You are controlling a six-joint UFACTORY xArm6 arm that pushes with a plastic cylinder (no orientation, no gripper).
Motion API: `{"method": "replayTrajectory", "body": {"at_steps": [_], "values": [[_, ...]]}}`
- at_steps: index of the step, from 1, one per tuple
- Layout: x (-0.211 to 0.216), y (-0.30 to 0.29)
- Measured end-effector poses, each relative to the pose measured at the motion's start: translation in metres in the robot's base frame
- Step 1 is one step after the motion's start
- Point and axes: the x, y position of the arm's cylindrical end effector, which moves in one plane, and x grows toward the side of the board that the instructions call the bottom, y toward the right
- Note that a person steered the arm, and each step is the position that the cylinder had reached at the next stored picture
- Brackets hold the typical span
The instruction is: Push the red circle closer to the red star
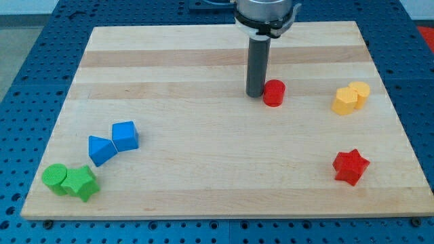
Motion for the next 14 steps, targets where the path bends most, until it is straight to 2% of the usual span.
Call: {"method": "replayTrajectory", "body": {"at_steps": [2, 4, 9, 11, 13, 14], "values": [[-0.017, 0.008], [-0.016, 0.05], [0.101, 0.091], [0.111, 0.085], [0.111, 0.032], [0.123, 0.036]]}}
